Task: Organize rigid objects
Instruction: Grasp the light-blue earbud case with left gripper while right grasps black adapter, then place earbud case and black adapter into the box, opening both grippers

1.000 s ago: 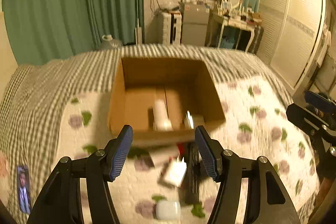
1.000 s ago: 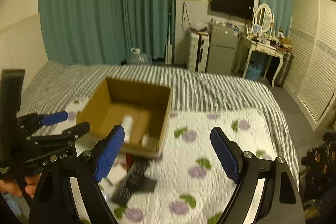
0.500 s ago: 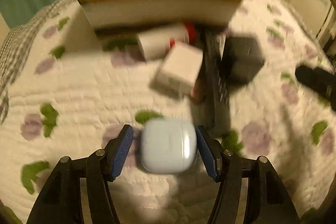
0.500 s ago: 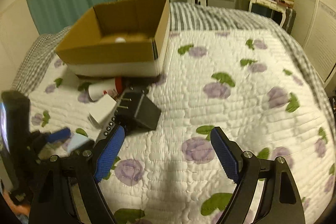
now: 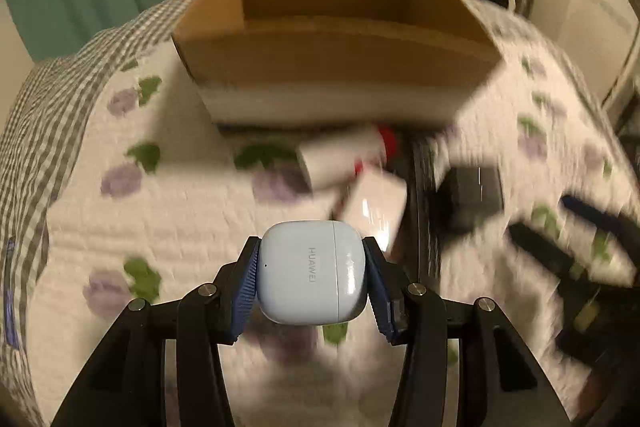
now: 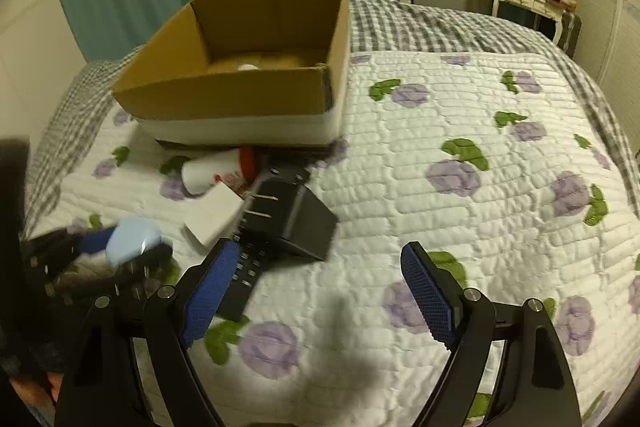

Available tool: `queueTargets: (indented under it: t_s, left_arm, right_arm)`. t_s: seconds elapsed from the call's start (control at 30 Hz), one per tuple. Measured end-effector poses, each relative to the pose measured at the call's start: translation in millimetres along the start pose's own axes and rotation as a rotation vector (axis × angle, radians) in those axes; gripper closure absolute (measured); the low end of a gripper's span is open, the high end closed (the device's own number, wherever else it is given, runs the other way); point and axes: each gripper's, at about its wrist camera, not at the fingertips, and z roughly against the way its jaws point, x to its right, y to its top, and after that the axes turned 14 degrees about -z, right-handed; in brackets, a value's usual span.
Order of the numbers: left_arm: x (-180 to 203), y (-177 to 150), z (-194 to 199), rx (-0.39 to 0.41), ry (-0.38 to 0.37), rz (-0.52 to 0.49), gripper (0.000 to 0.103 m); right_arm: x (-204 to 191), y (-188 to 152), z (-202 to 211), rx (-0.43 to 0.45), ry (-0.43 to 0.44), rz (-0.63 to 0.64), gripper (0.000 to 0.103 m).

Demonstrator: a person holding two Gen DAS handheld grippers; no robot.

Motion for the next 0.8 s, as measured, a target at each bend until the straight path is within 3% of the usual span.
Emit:
queueTargets:
  t_s: [0.17, 0.23, 0.3, 0.4, 0.57, 0.8]
  left_arm:
    - [-10, 28, -8, 0.033, 0.032, -0.029, 0.053]
    - [-13, 37, -14, 0.034, 0.035, -0.029, 0.053]
    - [-11, 37, -19, 0.043, 0.036, -0.043, 0.053]
    - [-9, 37, -24, 0.046, 0.026, -0.058, 0.053]
    - [-9, 41, -19, 0.066, -0.003, -0.052, 0.053]
    - [-4, 55, 25, 0.132, -0.029, -0.054, 0.053]
  right_arm:
    - [-18, 9, -22, -0.019, -0.004, 0.012, 0.020]
    - [-24, 11, -38, -0.043, -0.003, 0.003, 0.025]
    - [-28, 10, -52, -0.059, -0.033, 0.012, 0.044]
    - [-25, 8, -64, -0.063, -0.065, 0.003, 0.049]
    - [-20, 14, -48, -0.016, -0.049, -0.010, 0.058]
    - [-24, 44, -1, 0.075, -0.036, -0.009, 0.059]
